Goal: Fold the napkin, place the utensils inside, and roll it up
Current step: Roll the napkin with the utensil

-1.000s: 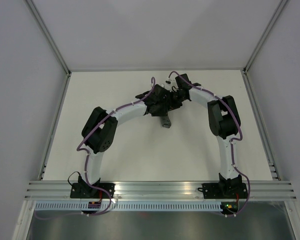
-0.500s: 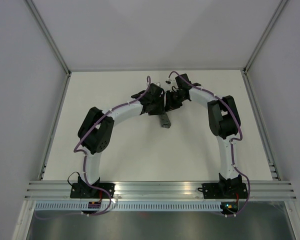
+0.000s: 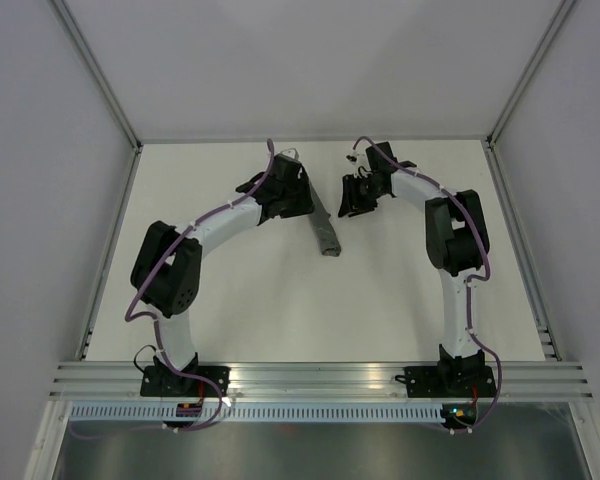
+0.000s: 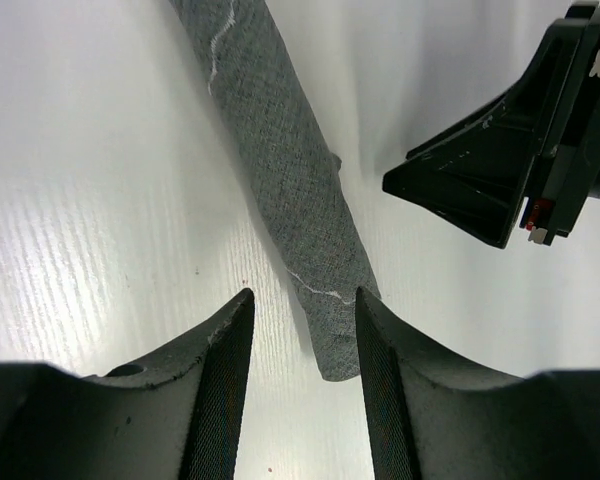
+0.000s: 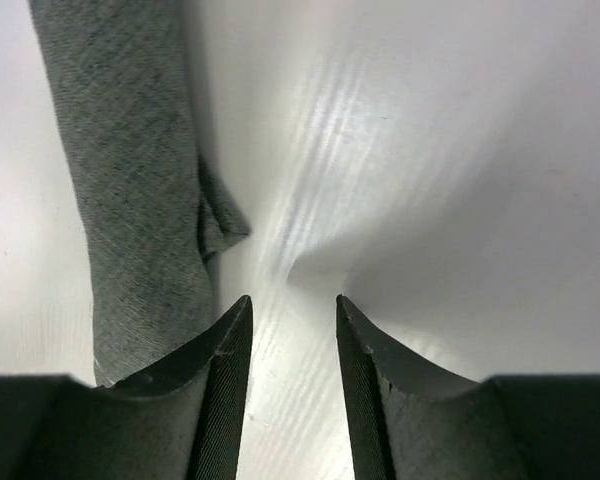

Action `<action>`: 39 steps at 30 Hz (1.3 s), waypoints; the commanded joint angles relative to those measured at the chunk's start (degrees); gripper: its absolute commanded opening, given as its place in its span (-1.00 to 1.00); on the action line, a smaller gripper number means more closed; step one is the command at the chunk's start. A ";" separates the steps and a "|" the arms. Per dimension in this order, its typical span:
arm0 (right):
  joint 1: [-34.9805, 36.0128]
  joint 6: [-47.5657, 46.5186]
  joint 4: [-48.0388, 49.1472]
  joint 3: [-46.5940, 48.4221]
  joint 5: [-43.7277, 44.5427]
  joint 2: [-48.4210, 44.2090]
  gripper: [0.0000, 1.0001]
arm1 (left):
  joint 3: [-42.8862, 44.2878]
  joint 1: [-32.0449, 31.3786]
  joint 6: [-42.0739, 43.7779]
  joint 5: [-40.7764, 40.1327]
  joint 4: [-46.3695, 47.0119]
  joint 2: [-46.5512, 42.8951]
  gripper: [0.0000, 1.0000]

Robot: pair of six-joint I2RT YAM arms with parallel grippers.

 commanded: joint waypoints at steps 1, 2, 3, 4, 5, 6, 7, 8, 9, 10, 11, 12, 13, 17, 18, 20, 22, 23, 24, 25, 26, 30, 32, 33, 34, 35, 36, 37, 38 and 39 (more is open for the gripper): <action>-1.83 0.40 -2.82 2.08 0.58 -3.41 -0.09 | -0.69 1.13 1.56 1.23 2.02 -3.83 0.01; -2.10 0.49 -3.35 2.44 0.23 -3.50 -0.08 | -0.87 1.48 1.56 1.49 2.02 -3.92 0.01; -2.36 0.32 -3.88 2.70 -0.38 -3.59 -0.08 | -1.05 1.74 1.56 1.66 2.02 -4.18 0.01; -3.06 0.40 -3.79 2.96 -0.56 -4.11 -0.07 | -1.57 1.92 1.56 1.58 2.20 -4.70 0.01; -3.42 0.49 -3.71 2.88 -0.74 -4.55 -0.07 | -1.92 2.01 1.56 1.49 2.20 -5.14 0.01; -3.77 0.40 -3.97 2.97 -1.26 -4.99 -0.06 | -2.27 2.10 1.56 1.40 2.46 -5.67 0.01; -4.73 0.32 -3.97 2.79 -1.70 -6.04 -0.04 | -3.15 2.27 1.56 1.40 2.90 -6.11 0.01; -5.17 0.31 -3.97 2.70 -2.06 -6.66 -0.03 | -3.50 2.62 1.65 1.40 3.08 -6.98 0.01; -5.70 0.05 -4.67 2.70 -3.10 -7.36 -0.03 | -3.77 2.80 1.82 1.40 3.08 -7.25 0.02; -6.92 -0.30 -4.93 2.62 -3.81 -8.68 -0.03 | -4.21 3.15 1.83 1.75 3.08 -7.60 0.02; -7.63 -0.39 -5.28 2.44 -4.69 -9.47 -0.01 | -4.56 3.76 1.91 2.45 3.16 -8.39 0.01; -8.51 -0.65 -5.46 2.00 -5.91 -10.53 0.00 | -4.91 3.85 1.91 2.54 3.25 -9.18 0.01; -10.52 -0.83 -5.38 0.69 -7.49 -12.97 0.04 | -6.13 3.85 2.26 3.94 3.78 -10.15 0.01; -16.85 -2.75 -3.89 -3.70 -10.32 -20.63 0.24 | -8.69 3.85 3.40 5.79 4.40 -16.38 0.02; -18.61 -3.37 -2.92 -5.80 -10.32 -22.38 0.32 | -9.13 3.85 4.37 5.88 4.22 -19.27 0.03; -22.22 -5.47 -1.86 -8.10 -10.06 -28.27 0.39 | -10.71 3.85 5.51 5.80 3.08 -22.80 0.07; -24.95 -7.06 -1.16 -10.82 -9.18 -33.72 0.48 | -12.55 3.94 7.01 5.88 2.38 -27.81 0.11; -25.56 -8.63 -0.98 -11.53 -7.26 -35.48 0.49 | -13.26 3.94 7.27 5.97 2.03 -29.30 0.12; -26.00 -10.13 -0.98 -12.93 -6.81 -37.15 0.52 | -14.40 4.03 7.80 6.06 1.68 -30.88 0.12; -26.70 -10.93 -1.15 -13.72 -6.54 -40.12 0.53 | -15.10 4.03 7.89 6.32 1.50 -33.42 0.12; -26.97 -11.54 -1.24 -14.60 -5.76 -41.63 0.54 | -15.89 4.03 7.98 6.67 1.06 -35.01 0.13; -28.38 -12.26 1.73 -22.32 -4.09 -51.55 0.64 | -21.07 4.12 9.38 6.94 0.27 -42.40 0.15; -28.47 -12.34 3.32 -24.80 -3.82 -54.47 0.65 | -22.22 4.38 10.69 6.76 -0.87 -45.74 0.19; -28.47 -12.34 3.50 -26.46 -3.47 -56.40 0.66 | -22.66 4.47 11.23 6.76 -1.40 -46.45 0.20; -28.56 -12.52 3.68 -27.09 -3.55 -57.02 0.67 | -22.76 4.64 11.67 6.85 -1.93 -46.98 0.21; -28.56 -12.52 3.50 -27.61 -3.47 -57.38 0.66 | -22.76 4.73 12.45 6.68 -2.45 -47.77 0.21; -28.56 -12.69 3.15 -27.62 -3.47 -57.38 0.66 | -23.02 4.82 12.72 6.76 -2.72 -48.21 0.21; -28.56 -13.04 2.89 -27.53 -3.55 -57.21 0.66 | -23.28 4.91 12.81 6.94 -2.72 -48.47 0.22; -28.56 -13.22 2.36 -27.44 -3.64 -56.94 0.66 | -23.46 5.00 12.99 6.94 -2.64 -49.09 0.22; -28.64 -13.05 2.97 -27.70 -3.55 -56.94 0.67 | -23.72 5.00 12.99 6.94 -2.64 -49.27 0.22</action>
